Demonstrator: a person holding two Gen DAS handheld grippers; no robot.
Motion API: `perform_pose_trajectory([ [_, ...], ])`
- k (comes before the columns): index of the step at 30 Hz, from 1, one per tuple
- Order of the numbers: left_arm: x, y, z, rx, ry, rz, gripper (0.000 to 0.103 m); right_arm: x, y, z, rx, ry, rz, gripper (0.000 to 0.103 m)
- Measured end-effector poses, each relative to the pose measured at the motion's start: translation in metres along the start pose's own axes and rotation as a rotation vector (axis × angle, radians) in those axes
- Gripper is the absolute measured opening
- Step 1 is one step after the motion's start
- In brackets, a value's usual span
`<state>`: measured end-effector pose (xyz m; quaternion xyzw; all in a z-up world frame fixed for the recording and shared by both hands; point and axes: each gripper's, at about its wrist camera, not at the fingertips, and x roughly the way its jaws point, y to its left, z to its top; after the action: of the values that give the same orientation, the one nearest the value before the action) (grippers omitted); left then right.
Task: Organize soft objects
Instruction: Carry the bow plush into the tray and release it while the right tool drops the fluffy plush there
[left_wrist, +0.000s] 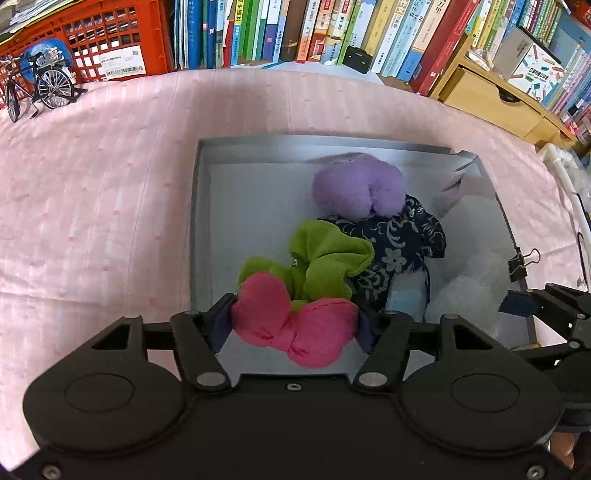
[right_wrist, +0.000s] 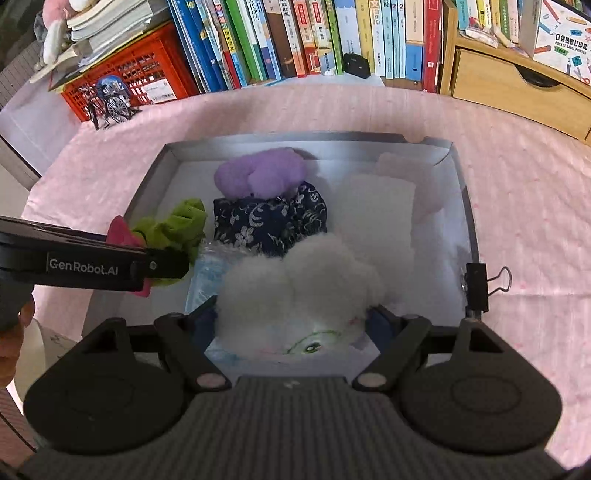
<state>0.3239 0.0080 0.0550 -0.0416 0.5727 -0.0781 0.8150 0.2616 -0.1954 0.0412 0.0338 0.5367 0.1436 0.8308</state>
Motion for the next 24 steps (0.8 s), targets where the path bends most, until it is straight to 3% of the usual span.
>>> perform_pose_trajectory([
  [7,0.002,0.0,0.001,0.001,0.01,-0.002,0.065,0.004,-0.001,0.001,0.007,0.008,-0.013,0.083],
  [12,0.001,-0.001,0.001,-0.002,0.017,0.0,0.074,0.003,0.0,0.001,0.009,0.008,-0.017,0.089],
  [17,-0.006,-0.002,0.0,0.006,-0.002,-0.001,0.081,-0.002,0.0,0.001,0.009,-0.006,-0.012,0.089],
  [24,-0.025,-0.008,-0.005,0.031,-0.046,0.004,0.081,-0.019,0.003,0.0,0.009,-0.043,-0.007,0.089],
])
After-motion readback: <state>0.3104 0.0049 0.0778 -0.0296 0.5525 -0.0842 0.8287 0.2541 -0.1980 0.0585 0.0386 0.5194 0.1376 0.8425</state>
